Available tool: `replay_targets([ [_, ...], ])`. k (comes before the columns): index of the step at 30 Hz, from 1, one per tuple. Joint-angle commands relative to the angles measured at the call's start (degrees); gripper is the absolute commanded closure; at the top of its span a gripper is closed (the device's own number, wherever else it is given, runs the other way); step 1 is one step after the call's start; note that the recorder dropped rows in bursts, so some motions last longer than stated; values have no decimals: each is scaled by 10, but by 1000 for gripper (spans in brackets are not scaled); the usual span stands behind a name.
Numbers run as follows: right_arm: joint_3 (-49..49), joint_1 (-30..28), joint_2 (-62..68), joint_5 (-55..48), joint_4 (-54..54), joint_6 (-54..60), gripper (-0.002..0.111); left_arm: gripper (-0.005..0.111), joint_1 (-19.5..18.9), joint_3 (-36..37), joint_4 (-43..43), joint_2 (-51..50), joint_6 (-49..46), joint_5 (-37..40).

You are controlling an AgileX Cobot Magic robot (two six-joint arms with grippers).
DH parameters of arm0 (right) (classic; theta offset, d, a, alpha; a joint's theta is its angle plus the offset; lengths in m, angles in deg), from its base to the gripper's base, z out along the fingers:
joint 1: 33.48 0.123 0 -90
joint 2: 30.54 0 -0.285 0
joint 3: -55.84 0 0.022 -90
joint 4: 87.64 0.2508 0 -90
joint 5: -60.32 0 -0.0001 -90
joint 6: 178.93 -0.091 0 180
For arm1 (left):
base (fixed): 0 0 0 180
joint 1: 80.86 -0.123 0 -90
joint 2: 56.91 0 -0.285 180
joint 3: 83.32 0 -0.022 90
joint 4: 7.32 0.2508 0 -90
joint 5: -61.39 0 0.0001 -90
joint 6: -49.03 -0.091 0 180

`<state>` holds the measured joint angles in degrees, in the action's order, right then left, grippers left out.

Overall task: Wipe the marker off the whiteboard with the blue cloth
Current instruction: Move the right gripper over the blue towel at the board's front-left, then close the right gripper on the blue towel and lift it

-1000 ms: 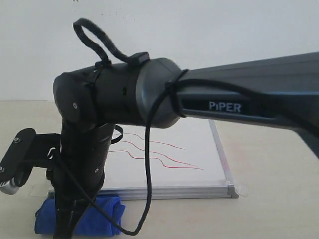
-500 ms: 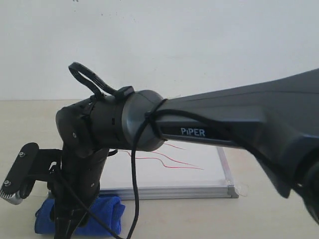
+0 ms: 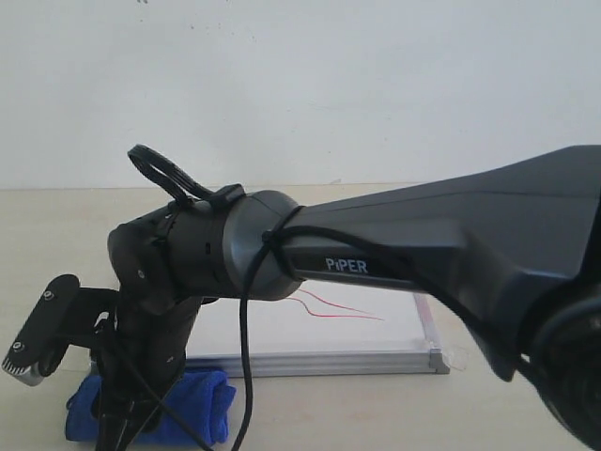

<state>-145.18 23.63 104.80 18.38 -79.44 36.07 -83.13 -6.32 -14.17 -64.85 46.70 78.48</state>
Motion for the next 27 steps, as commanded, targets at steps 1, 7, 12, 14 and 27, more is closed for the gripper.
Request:
replay_targets([
  [1,-5,0,-2,3,-3,-8,57,103,0,2,3,2,-3,1],
  [7,-5,0,0,15,-17,-45,34,103,0,2,3,2,-3,1],
  [12,-4,0,0,14,-30,-47,34,103,0,2,3,2,-3,1],
  [14,-4,0,5,14,-30,-52,34,103,0,2,3,2,-3,1],
  [27,-5,0,33,2,-45,-102,58,103,0,2,3,2,-3,1],
])
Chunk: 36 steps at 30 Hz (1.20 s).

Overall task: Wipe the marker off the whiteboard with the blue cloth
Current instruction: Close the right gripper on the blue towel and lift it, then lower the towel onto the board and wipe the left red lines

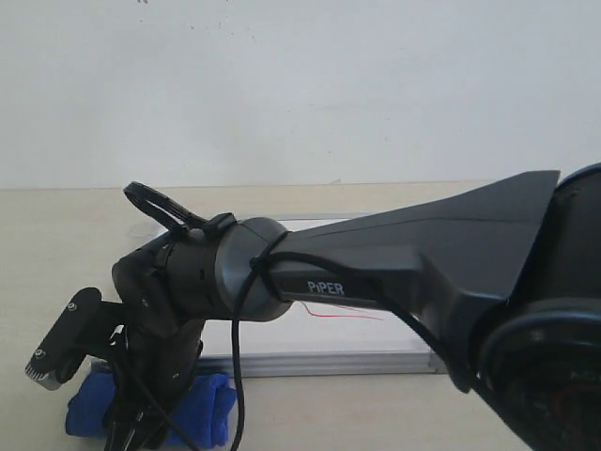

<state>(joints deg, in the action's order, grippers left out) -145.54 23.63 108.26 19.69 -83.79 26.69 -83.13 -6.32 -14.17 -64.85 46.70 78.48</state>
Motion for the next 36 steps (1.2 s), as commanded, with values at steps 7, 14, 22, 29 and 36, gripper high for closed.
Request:
replay_targets([
  [7,-28,0,-7,-23,-7,-13,75,103,0,2,3,2,-3,1],
  [14,-28,0,-26,-41,-39,-14,108,103,0,2,3,2,-3,1],
  [22,-28,-1,-108,-31,-108,-41,108,103,0,2,3,2,-3,1],
  [29,-42,-75,-127,36,-160,-227,108,103,0,2,3,2,-3,1],
  [36,-135,-92,-49,78,-137,-243,108,103,0,2,3,2,-3,1],
])
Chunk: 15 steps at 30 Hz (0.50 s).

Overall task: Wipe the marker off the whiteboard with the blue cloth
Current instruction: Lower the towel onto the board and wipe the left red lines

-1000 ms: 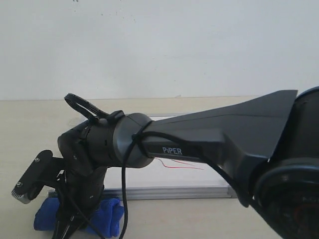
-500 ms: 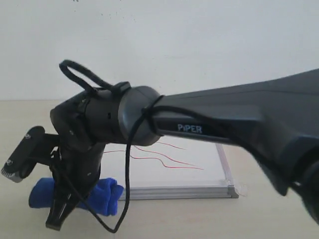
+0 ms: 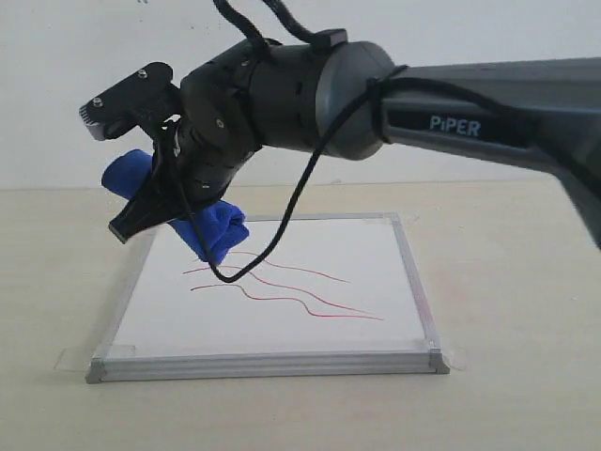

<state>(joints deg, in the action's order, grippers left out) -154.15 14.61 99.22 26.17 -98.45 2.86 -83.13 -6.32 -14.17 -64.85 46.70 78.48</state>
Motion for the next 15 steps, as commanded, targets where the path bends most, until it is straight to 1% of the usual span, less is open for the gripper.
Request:
replay_targets([
  [1,-66,-2,57,13,9,-4,108,103,0,2,3,2,-3,1],
  [5,-139,-5,116,13,10,-7,108,103,0,2,3,2,-3,1],
  [8,-197,-18,156,8,14,-46,108,103,0,2,3,2,-3,1],
  [11,-253,-30,195,-26,25,-65,108,103,0,2,3,2,-3,1],
  [15,-289,-36,234,-64,52,-64,108,103,0,2,3,2,-3,1],
])
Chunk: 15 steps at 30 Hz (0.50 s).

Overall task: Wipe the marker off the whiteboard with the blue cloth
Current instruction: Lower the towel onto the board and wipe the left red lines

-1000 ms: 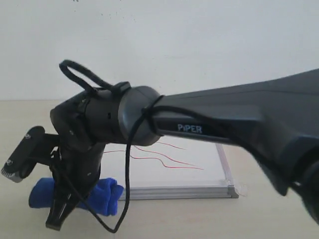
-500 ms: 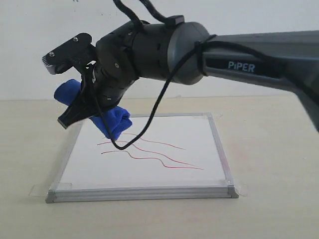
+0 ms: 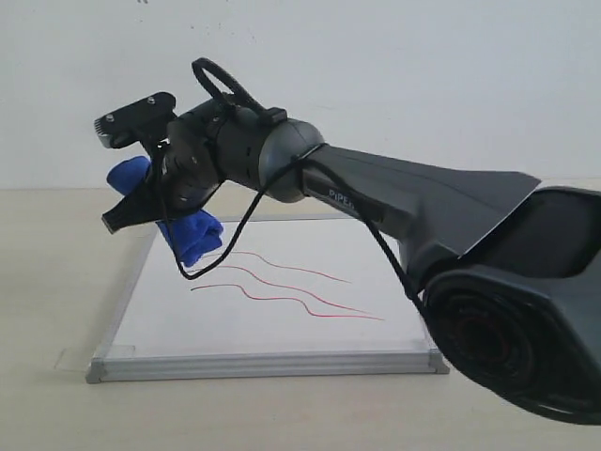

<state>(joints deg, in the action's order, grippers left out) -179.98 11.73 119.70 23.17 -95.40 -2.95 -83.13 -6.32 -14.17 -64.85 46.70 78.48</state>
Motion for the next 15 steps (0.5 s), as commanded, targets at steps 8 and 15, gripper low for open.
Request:
replay_targets([
  [8,-36,-7,77,-29,64,2,108,103,0,2,3,2,-3,1],
  [15,-36,-7,94,-24,157,99,108,103,0,2,3,2,-3,1],
])
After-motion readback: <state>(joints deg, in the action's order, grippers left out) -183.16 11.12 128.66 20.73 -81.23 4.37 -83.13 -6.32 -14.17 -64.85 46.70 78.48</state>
